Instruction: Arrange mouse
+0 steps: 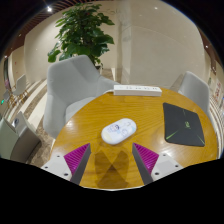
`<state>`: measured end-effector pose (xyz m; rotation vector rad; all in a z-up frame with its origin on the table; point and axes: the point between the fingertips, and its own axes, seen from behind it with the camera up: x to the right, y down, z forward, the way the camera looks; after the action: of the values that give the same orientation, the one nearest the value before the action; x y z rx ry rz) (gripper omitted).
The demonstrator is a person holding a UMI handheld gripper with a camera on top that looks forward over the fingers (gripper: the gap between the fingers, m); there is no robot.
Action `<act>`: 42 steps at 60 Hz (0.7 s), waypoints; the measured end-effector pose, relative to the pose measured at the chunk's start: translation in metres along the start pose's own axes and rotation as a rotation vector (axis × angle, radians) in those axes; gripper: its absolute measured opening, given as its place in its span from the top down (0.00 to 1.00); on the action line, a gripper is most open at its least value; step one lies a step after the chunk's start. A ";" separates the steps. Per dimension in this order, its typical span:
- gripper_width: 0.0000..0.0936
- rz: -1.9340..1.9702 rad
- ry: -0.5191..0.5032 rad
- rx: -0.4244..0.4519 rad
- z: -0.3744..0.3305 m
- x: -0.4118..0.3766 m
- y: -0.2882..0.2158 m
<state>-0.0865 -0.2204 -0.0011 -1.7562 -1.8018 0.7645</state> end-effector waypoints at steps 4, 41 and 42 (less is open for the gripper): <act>0.07 0.001 0.006 -0.001 0.016 0.002 -0.006; 0.24 -0.075 -0.063 0.012 0.077 -0.023 -0.054; 0.30 -0.079 -0.066 0.012 0.077 -0.023 -0.054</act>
<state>-0.1782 -0.2475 -0.0176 -1.6597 -1.8934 0.8087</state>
